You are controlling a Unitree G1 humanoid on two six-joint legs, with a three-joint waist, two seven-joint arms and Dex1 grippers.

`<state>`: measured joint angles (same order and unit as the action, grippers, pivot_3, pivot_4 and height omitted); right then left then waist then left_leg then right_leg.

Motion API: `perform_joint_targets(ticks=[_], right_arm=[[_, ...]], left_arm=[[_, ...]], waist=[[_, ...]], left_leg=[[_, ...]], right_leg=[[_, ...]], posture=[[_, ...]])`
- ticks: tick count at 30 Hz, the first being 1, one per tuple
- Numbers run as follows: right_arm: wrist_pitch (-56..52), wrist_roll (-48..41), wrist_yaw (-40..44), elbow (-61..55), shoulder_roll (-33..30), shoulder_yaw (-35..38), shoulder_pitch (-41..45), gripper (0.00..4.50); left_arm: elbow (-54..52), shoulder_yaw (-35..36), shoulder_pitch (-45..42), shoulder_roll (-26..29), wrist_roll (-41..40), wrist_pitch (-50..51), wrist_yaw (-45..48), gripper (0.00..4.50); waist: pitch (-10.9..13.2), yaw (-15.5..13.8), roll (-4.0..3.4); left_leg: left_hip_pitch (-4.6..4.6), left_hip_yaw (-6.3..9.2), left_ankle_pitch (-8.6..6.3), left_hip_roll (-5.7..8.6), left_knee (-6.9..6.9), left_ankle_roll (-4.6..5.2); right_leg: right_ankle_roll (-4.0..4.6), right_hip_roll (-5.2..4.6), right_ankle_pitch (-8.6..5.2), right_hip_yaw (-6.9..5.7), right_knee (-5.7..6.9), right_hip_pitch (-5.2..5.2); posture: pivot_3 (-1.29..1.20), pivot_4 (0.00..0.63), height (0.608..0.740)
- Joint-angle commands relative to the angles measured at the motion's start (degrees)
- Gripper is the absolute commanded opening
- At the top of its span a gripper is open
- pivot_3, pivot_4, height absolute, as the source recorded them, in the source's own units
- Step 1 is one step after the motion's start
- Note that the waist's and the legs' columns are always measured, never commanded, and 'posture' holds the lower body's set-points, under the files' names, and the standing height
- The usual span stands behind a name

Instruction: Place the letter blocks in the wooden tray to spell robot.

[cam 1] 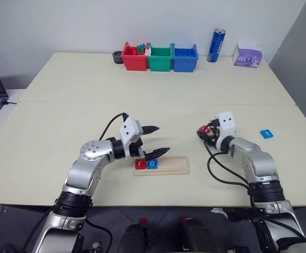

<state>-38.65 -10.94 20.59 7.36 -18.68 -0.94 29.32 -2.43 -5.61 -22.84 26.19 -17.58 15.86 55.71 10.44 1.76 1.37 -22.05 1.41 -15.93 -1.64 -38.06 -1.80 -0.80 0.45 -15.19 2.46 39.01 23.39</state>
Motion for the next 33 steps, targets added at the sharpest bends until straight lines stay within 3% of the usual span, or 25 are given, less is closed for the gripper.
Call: perform_joint_targets(ticks=[1,2,8,17,25,33], right_arm=[[2.35,1.42,1.04,-0.13,-0.82,-0.73,0.58,1.70],[2.66,1.69,1.15,0.12,-0.86,-0.81,0.61,1.44],[2.33,1.86,1.55,-1.31,-1.50,-0.26,-0.01,1.46],[-15.50,-0.83,-1.18,-26.18,-6.30,6.04,-12.39,1.46],[-39.32,-1.91,-10.20,-54.57,2.29,9.82,-25.46,1.46],[-48.77,-0.41,-14.86,-60.75,8.27,8.72,-24.35,1.46]], left_arm=[[-1.67,0.29,-0.89,0.30,-0.28,-0.87,-0.20,4.50],[-1.70,0.33,-0.80,0.33,-0.27,-0.89,-0.24,4.50],[-2.50,0.11,-0.37,0.23,-0.70,-0.57,-0.05,4.50],[-8.53,-0.85,3.55,5.65,-3.90,0.51,7.87,4.50],[-11.31,-2.79,4.36,4.48,-4.71,1.67,7.36,4.50],[-10.85,-3.75,3.72,4.35,-4.93,1.54,8.24,4.50]], waist=[[0.00,0.00,0.00],[0.00,0.01,0.00],[0.00,0.00,0.00],[0.00,-0.15,-0.01],[-0.03,0.16,-0.07],[-0.03,0.08,-0.07]], left_leg=[[0.00,0.00,0.00,0.00,0.00,0.00],[0.00,0.00,0.00,0.00,0.00,0.00],[0.00,0.00,0.00,0.00,0.00,0.00],[-0.09,0.08,0.00,-0.02,0.08,0.00],[-0.03,0.09,0.00,-0.03,0.06,-0.01],[0.01,0.04,0.00,-0.02,0.06,-0.01]], right_leg=[[0.00,0.00,0.00,0.00,0.00,0.00],[0.00,0.00,0.00,0.00,0.00,0.00],[0.00,0.00,0.00,0.00,0.00,0.00],[-0.01,-0.05,-0.01,0.01,-0.05,0.04],[-0.28,0.02,-0.17,0.05,-0.01,0.04],[-0.30,0.06,-0.18,0.04,-0.02,0.03]], posture=[[0.00,0.150,0.740],[0.00,0.150,0.740],[0.00,0.150,0.740],[0.00,0.150,0.740],[0.00,0.150,0.740],[0.00,0.150,0.740]])
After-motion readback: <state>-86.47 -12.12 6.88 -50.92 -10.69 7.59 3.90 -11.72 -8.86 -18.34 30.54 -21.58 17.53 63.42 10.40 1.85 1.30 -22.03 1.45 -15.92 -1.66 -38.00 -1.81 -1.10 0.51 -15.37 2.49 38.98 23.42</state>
